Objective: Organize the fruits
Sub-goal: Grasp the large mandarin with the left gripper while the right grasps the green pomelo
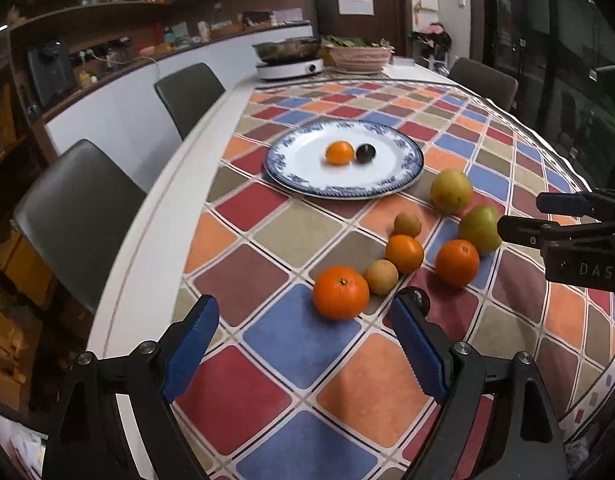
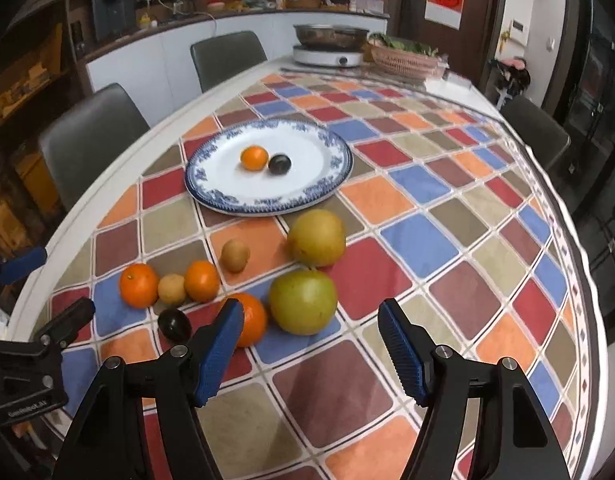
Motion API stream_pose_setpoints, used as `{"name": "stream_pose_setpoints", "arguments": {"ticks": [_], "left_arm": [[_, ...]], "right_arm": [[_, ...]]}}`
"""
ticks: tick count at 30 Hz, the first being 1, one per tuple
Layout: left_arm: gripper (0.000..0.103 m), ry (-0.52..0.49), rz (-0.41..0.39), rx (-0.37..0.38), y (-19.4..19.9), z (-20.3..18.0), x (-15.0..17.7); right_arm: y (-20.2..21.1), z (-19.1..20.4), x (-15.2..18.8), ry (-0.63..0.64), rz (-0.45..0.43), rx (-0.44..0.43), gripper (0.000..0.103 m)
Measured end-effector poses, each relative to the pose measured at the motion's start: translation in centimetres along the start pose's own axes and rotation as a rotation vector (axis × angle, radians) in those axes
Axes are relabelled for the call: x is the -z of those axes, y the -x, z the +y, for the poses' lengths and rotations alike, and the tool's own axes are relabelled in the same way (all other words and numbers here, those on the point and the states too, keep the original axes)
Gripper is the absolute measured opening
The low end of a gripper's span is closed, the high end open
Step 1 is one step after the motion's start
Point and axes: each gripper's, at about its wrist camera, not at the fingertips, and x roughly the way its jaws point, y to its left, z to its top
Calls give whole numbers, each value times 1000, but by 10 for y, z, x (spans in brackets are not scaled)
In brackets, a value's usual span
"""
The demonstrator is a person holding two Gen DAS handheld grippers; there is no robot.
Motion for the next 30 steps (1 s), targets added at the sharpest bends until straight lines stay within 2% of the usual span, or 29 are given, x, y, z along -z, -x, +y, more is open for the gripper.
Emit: {"name": "stream_pose_setpoints", "arguments": {"ticks": [7,12,13,15,17,20,24,30], "left_arm": [[88,-59,50,20,-21,-3,-7],[87,-63,84,67,-34,-2,-10],[84,-57,96,77,-38,-1,-10],[73,-44,128,89,-46,0,-10],[72,-38,139,105,-51,0,-10],[71,-24,145,116,-54,0,-11],[61,-9,170,141,-63,1,-12],[54,25,197,173,-72,2,-11]], "right_arm": [[-16,-5,-2,-43,63,-6,70],[-32,-10,-7,-106,131,-36,66],[-34,-10,-7,-109,135,-39,66],[-38,-10,-9,-114,148,-31,66],[-42,-10,-10,-122,165,-31,61],[-48,-12,-10,-144,188,-52,60],[-51,-14,-14,-158,193,-61,57],[-56,-11,-21,-141,190,-52,57]]}}
